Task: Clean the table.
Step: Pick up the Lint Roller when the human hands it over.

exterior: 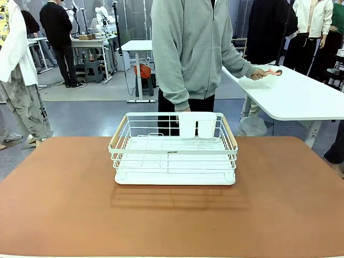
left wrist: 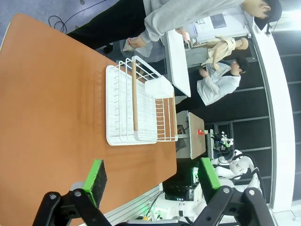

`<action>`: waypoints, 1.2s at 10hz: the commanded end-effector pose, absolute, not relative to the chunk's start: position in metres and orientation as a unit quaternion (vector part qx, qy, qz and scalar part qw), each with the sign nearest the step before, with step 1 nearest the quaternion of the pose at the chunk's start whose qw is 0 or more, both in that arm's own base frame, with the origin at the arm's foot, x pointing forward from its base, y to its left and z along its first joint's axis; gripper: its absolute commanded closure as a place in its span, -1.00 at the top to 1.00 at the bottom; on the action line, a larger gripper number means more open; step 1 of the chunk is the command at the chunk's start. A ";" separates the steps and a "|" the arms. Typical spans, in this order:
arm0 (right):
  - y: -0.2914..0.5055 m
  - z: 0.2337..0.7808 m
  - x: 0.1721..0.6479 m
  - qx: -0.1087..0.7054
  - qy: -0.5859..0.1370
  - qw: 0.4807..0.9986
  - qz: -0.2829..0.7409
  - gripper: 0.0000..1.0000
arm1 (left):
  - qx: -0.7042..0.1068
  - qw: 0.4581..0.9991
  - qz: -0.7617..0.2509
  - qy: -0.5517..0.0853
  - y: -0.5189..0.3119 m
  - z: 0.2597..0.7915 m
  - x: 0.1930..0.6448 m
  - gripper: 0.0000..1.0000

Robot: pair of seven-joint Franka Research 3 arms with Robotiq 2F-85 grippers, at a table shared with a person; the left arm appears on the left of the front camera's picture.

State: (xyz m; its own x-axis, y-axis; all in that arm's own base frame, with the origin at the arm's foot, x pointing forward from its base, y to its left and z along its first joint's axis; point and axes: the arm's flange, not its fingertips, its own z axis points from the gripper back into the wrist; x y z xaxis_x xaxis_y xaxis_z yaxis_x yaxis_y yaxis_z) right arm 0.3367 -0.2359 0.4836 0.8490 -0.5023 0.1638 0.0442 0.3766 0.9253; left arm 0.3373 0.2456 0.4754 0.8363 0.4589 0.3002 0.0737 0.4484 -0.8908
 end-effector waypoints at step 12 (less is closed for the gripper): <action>-0.236 0.486 0.336 0.537 -0.220 0.797 -0.165 1.00 | -0.519 0.805 0.114 -0.264 0.247 0.477 0.335 1.00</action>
